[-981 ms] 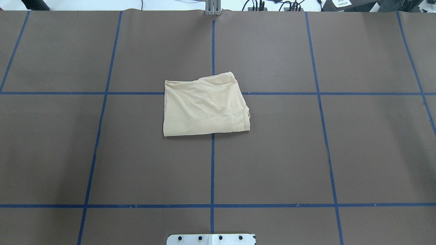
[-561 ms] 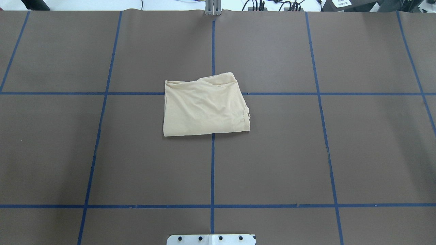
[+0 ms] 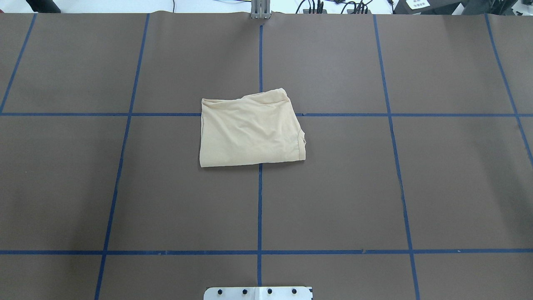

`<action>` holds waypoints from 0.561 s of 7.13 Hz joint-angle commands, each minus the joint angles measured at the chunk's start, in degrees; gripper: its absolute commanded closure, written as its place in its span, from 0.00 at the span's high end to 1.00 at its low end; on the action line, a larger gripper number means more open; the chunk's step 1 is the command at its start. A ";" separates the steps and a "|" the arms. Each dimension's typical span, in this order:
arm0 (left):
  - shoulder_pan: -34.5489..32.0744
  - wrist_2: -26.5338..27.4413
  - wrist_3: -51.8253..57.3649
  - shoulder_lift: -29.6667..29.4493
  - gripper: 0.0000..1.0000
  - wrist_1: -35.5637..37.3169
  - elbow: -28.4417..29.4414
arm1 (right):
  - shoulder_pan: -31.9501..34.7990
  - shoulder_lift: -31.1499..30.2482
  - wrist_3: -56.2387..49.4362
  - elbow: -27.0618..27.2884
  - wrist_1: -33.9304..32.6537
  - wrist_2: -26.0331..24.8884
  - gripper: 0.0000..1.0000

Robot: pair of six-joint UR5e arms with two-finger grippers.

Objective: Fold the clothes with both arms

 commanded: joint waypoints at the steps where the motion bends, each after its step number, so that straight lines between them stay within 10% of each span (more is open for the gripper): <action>1: 0.03 -0.05 0.07 0.06 1.00 -0.24 -0.42 | -0.06 -1.65 0.24 1.88 0.11 -0.86 1.00; 4: 0.03 -0.05 0.07 -0.02 1.00 -0.33 -0.42 | -0.06 -1.91 -0.03 1.97 0.11 -0.87 1.00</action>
